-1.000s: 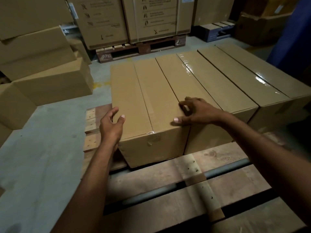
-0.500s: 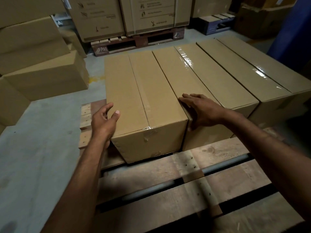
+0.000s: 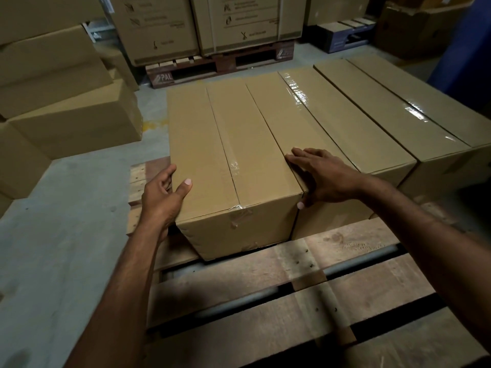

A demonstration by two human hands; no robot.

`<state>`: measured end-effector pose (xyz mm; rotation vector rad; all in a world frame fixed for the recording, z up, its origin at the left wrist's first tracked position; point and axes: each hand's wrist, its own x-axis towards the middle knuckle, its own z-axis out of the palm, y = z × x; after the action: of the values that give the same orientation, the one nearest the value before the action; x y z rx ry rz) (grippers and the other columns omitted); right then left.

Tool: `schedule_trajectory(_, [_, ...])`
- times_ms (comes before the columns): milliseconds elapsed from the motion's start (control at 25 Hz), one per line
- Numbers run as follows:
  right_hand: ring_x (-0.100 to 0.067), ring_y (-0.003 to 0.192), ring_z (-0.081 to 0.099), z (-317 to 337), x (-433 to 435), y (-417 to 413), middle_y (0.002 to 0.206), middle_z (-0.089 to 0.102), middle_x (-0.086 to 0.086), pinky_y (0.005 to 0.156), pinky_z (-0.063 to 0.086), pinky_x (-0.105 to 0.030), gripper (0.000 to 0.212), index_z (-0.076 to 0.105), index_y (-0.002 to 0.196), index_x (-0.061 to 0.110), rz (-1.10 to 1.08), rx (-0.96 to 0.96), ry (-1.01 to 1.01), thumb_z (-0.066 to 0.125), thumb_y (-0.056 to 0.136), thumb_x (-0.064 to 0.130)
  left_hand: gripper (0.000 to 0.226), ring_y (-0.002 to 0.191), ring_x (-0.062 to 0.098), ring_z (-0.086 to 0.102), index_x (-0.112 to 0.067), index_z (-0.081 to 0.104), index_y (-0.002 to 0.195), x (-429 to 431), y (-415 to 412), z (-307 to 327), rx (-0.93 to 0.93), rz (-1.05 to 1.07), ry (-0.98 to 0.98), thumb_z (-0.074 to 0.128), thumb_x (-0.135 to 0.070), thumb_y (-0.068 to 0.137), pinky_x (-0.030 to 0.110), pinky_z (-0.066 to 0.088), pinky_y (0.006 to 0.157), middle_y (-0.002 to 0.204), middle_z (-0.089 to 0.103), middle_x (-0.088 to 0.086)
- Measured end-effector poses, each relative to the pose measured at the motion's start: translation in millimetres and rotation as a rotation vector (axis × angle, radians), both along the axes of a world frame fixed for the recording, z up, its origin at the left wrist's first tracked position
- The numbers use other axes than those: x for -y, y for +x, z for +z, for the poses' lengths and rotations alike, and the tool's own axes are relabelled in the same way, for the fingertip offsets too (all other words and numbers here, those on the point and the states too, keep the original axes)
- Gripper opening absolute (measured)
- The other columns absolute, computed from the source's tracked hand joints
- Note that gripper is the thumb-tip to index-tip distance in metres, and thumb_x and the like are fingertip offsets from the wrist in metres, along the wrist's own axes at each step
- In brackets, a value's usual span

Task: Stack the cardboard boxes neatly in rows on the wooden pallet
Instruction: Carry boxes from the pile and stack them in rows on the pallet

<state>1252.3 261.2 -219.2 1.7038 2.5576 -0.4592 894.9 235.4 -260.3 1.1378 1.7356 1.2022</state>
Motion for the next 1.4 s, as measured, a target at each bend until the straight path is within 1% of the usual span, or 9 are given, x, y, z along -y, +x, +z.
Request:
schedule_trajectory(120, [-0.028, 0.157, 0.004, 0.8, 0.3, -0.6, 0.172, 0.005, 0.004, 0.124, 0.021, -0.053, 0.13, 0.01, 0.164, 0.027, -0.001, 0.005, 0.004, 0.091, 0.066, 0.051, 0.067, 0.142, 0.01, 0.044, -0.018, 0.049, 0.15, 3.2, 1.2, 1.8, 0.004, -0.008, -0.003, 0.078, -0.015, 0.09, 0.029, 0.035, 0.117, 0.155, 0.049, 0.003])
schedule_trajectory(360, [-0.025, 0.157, -0.002, -0.1, 2.9, -2.7, 0.173, -0.001, 0.005, 0.121, 0.018, -0.057, 0.136, 0.005, 0.165, 0.028, -0.013, 0.021, -0.03, 0.094, 0.063, 0.047, 0.069, 0.136, 0.009, 0.052, -0.017, 0.045, 0.153, 7.7, -0.5, 3.0, 0.123, -0.056, -0.008, 0.076, -0.012, 0.091, 0.036, 0.042, 0.117, 0.149, 0.055, 0.002])
schedule_trajectory(520, [-0.025, 0.157, -0.005, -2.2, 7.1, -6.9, 0.173, -0.004, 0.005, 0.122, 0.015, -0.057, 0.136, 0.004, 0.165, 0.024, -0.038, -0.003, -0.032, 0.089, 0.065, 0.057, 0.059, 0.119, 0.004, 0.063, -0.015, 0.053, 0.147, 10.9, 6.5, 5.3, 0.136, -0.036, 0.012, 0.074, -0.008, 0.092, 0.023, 0.05, 0.103, 0.137, 0.064, -0.001])
schedule_trajectory(640, [-0.024, 0.157, -0.006, -4.4, 8.4, -7.7, 0.172, -0.005, 0.007, 0.122, 0.011, -0.056, 0.132, 0.004, 0.165, 0.023, -0.068, -0.016, -0.025, 0.084, 0.068, 0.064, 0.058, 0.105, -0.013, 0.061, -0.016, 0.055, 0.146, 10.8, 10.5, 3.5, 0.108, -0.049, 0.021, 0.074, -0.008, 0.092, 0.009, 0.051, 0.09, 0.132, 0.064, -0.005])
schedule_trajectory(720, [-0.023, 0.157, -0.008, -5.7, 7.2, -5.1, 0.172, -0.006, 0.008, 0.123, 0.009, -0.056, 0.132, 0.002, 0.165, 0.023, -0.077, -0.011, -0.023, 0.083, 0.069, 0.065, 0.058, 0.102, -0.019, 0.058, -0.017, 0.055, 0.146, 9.7, 13.6, 3.0, 0.084, -0.064, 0.018, 0.075, -0.011, 0.092, 0.008, 0.049, 0.092, 0.134, 0.063, -0.008])
schedule_trajectory(880, [-0.022, 0.157, -0.012, -10.9, 6.5, -6.2, 0.172, -0.01, 0.008, 0.124, 0.005, -0.053, 0.134, 0.0, 0.165, 0.022, -0.08, -0.007, -0.029, 0.082, 0.069, 0.065, 0.063, 0.124, 0.001, 0.059, -0.018, 0.051, 0.149, 10.7, 12.4, -1.5, 0.103, -0.047, 0.008, 0.076, -0.015, 0.092, 0.03, 0.045, 0.112, 0.141, 0.062, -0.002])
schedule_trajectory(1080, [-0.025, 0.158, -0.012, -8.6, 21.8, -26.1, 0.172, -0.011, 0.001, 0.125, 0.006, -0.049, 0.129, -0.003, 0.165, 0.018, -0.176, 0.044, -0.011, 0.084, 0.076, 0.054, 0.063, 0.128, 0.006, 0.054, -0.017, 0.042, 0.154, 14.5, 19.2, 9.1, 0.071, -0.048, -0.112, 0.069, -0.02, 0.097, 0.029, 0.042, 0.113, 0.144, 0.055, -0.009])
schedule_trajectory(1240, [-0.028, 0.156, 0.013, 28.6, 61.0, -54.0, 0.171, 0.013, -0.004, 0.122, 0.024, -0.044, 0.107, 0.014, 0.163, 0.015, -0.218, -0.052, -0.163, 0.082, 0.082, 0.032, 0.048, 0.123, 0.015, 0.059, -0.004, 0.055, 0.141, 57.9, 23.0, 48.2, -0.007, -0.021, -0.242, 0.069, -0.008, 0.095, 0.027, 0.045, 0.107, 0.135, 0.062, 0.003])
schedule_trajectory(1400, [-0.019, 0.127, 0.057, 103.3, 113.3, -77.8, 0.148, 0.052, 0.0, 0.101, 0.052, -0.037, 0.082, 0.04, 0.154, 0.021, -0.335, -0.404, -0.322, 0.082, 0.084, 0.02, 0.035, 0.103, 0.001, 0.065, -0.009, 0.062, 0.131, 116.8, 23.6, 136.8, -0.035, 0.051, -0.243, 0.065, -0.004, 0.096, 0.003, 0.047, 0.084, 0.121, 0.068, -0.001])
